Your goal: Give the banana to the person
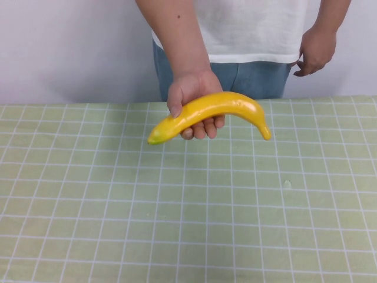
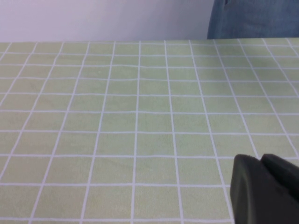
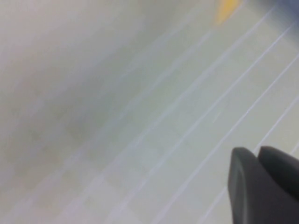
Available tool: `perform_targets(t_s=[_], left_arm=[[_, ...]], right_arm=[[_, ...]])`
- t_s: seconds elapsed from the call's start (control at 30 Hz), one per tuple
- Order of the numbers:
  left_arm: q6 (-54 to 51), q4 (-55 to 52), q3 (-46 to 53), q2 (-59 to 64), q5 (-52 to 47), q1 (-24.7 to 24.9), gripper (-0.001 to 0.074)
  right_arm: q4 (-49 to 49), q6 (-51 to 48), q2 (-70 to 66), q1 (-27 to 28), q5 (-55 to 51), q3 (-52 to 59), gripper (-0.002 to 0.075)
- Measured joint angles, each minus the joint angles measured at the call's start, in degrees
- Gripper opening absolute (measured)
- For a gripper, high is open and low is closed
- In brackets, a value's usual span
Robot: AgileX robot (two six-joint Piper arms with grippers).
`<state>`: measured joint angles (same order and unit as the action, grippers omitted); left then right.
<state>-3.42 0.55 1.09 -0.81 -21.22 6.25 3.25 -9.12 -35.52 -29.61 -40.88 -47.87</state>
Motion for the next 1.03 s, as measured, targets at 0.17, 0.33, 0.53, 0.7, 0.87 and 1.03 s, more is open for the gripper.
perform_targets(t_s=[0.17, 0.33, 0.53, 0.7, 0.87, 1.03], left_arm=[[0.0, 0.0, 0.0, 0.0, 0.0, 0.0, 0.0], [0.0, 0.0, 0.0, 0.0, 0.0, 0.0, 0.0], [0.0, 0.0, 0.0, 0.0, 0.0, 0.0, 0.0], [0.0, 0.0, 0.0, 0.0, 0.0, 0.0, 0.0], [0.0, 0.0, 0.0, 0.0, 0.0, 0.0, 0.0], [0.0, 0.0, 0.0, 0.0, 0.0, 0.0, 0.0]], right_arm=[[1.4, 0.0, 12.4, 9.5, 17.4, 12.3, -0.0006], [1.5, 0.0, 22.2, 14.7, 26.8, 25.4, -0.0006], [-0.1, 0.1, 32.1, 19.0, 27.8, 38.4, -0.0006], [-5.6, 0.1, 37.4, 21.4, 28.1, 46.7, -0.0006], [-10.1, -0.3, 37.2, 22.8, 22.0, 49.5, -0.0006], [-9.3, -0.3, 37.2, 22.7, 21.9, 49.5, -0.0006]])
